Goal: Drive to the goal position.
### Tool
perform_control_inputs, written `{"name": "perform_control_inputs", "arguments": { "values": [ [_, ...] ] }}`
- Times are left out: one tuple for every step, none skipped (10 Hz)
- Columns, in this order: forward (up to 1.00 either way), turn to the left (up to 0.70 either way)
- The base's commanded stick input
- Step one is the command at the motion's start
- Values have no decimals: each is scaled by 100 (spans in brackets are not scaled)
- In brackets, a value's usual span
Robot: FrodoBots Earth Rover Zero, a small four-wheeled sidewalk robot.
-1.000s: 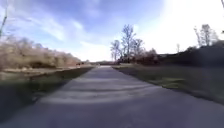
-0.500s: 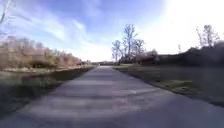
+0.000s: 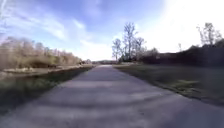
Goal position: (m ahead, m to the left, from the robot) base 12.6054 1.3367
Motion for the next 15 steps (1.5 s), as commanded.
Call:
{"name": "perform_control_inputs", "arguments": {
  "values": [
    [100,0],
    [100,0],
    [100,0],
    [100,0],
    [100,0],
    [100,0],
    [100,0],
    [100,0],
    [100,0],
    [100,0],
    [100,0],
    [100,0],
    [100,0],
    [100,0],
    [100,0]
  ]
}}
